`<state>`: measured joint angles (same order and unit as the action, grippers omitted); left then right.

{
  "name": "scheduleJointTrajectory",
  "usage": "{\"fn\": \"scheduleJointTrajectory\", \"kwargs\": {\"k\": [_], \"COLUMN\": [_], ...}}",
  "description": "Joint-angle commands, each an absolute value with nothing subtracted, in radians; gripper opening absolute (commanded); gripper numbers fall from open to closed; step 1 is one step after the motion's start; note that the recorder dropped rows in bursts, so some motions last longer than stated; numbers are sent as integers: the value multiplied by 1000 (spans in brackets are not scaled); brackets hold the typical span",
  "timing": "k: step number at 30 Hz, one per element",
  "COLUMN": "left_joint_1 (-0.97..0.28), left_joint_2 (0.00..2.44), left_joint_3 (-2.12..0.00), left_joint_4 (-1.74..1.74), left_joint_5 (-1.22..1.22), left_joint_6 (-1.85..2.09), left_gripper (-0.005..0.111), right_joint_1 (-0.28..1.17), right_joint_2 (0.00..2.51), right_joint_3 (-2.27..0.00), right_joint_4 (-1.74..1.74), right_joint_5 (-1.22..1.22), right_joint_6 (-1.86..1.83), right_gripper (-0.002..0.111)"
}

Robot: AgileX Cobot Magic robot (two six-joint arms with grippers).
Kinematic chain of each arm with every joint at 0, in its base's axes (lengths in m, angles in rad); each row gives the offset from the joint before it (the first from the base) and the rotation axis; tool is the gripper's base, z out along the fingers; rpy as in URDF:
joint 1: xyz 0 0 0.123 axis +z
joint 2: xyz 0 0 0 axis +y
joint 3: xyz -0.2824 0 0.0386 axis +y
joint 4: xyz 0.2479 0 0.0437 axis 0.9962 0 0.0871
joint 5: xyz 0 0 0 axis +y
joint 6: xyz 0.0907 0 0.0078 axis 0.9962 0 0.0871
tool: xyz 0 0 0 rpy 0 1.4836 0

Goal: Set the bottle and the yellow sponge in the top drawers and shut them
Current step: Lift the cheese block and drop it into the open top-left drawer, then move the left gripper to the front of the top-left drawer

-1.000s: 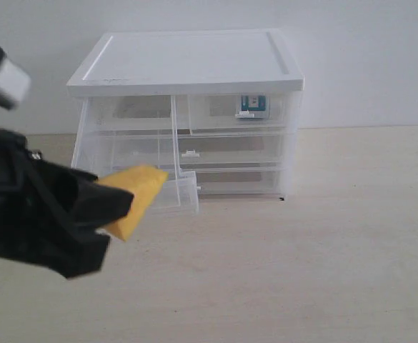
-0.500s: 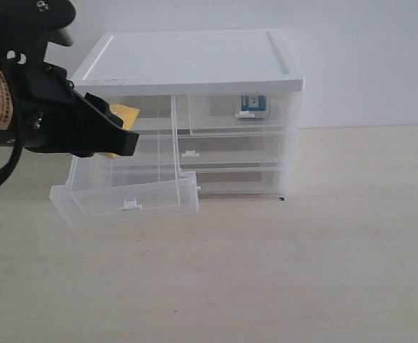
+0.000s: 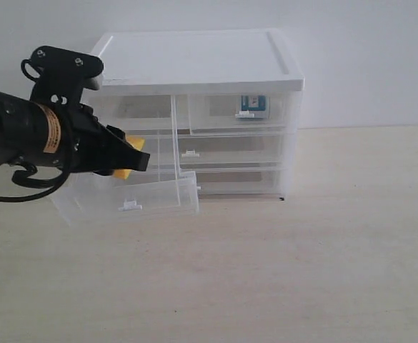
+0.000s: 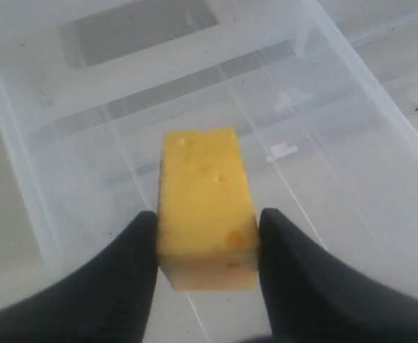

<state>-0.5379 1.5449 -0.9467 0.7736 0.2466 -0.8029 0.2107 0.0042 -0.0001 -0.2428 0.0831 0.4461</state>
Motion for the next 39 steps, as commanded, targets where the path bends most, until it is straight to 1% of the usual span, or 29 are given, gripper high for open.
{"fn": "scheduleJointTrajectory", "kwargs": {"k": [1,7,9,14,16,18,26,28,33,36,39], "left_joint_1": [-533,-533,-533,-533,-533,-533,-533,-533,-533,-533,-533], "left_joint_2": [1580,1596,1596,1596,1596,1591,1494,1454,1380,1357,1349], "left_joint_3": [-956,-978,-987,-1000,-1000,-1000,-1000,-1000,-1000,-1000,-1000], "left_joint_4": [782,782,782,782,782,782,782,780,775,734,611], "left_joint_5": [169,195,213,240,240,236,248,276,312,344,393], "left_joint_6": [-823,-839,-839,-839,-839,-839,-839,-835,-811,-759,-569], "left_gripper": [4,6,14,47,54,55,53,46,6,5,5], "right_joint_1": [208,208,208,208,208,208,208,208,208,208,208], "right_joint_2": [0,0,0,0,0,0,0,0,0,0,0], "right_joint_3": [0,0,0,0,0,0,0,0,0,0,0], "right_joint_4": [-242,-242,-242,-242,-242,-242,-242,-242,-242,-242,-242], "right_joint_5": [83,83,83,83,83,83,83,83,81,81,81], "right_joint_6": [439,437,437,437,437,437,437,437,437,437,437], "right_gripper": [0,0,0,0,0,0,0,0,0,0,0]}}
